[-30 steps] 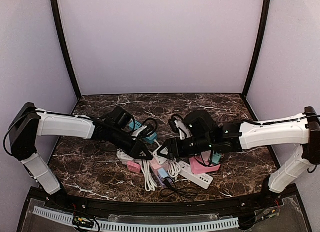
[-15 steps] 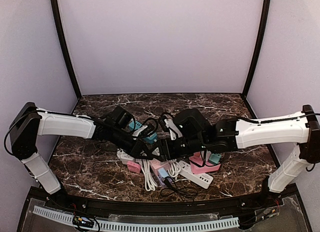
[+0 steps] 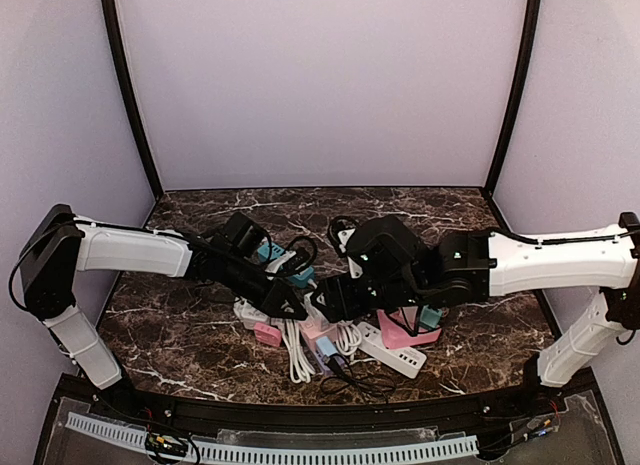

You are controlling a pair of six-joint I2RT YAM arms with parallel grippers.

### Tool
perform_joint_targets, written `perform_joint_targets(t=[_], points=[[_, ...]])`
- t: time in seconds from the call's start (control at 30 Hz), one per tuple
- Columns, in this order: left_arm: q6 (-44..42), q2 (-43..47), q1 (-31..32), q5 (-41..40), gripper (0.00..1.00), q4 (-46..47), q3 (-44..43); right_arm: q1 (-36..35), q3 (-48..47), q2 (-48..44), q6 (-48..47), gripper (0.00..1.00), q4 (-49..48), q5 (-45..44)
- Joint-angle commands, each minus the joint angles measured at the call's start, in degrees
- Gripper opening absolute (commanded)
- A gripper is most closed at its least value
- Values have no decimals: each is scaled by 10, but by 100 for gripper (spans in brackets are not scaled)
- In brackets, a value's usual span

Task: Pull the plug off the socket
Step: Remove the plug from the socket.

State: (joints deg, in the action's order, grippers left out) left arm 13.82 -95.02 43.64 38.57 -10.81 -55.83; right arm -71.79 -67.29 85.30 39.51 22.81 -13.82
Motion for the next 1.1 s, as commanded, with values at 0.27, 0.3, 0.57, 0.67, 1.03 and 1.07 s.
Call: perform_joint_targets(t=[0.27,0.3,0.57,0.67,1.03,1.07], points=[[-19,-23,3,-52,25,-48,0,-38,-41,66,11,69,58,-41],[-19,-23,3,-52,25,-48,0,-38,-42,72,11,68,54,-42],[-18,-23,3,-51,25,-49,-1,-38,-36,96,10,60,23,-57],[-17,-23,2,-50,25,-50,-1,-40,-28,94,25,54,17,-80],[-18,-24,3,-50,25,-53,-2,-41,33,62,60,55,-31,-85],[-18,-24,3,-50,25,-53,-3,-41,33,66,62,55,-32,-81]])
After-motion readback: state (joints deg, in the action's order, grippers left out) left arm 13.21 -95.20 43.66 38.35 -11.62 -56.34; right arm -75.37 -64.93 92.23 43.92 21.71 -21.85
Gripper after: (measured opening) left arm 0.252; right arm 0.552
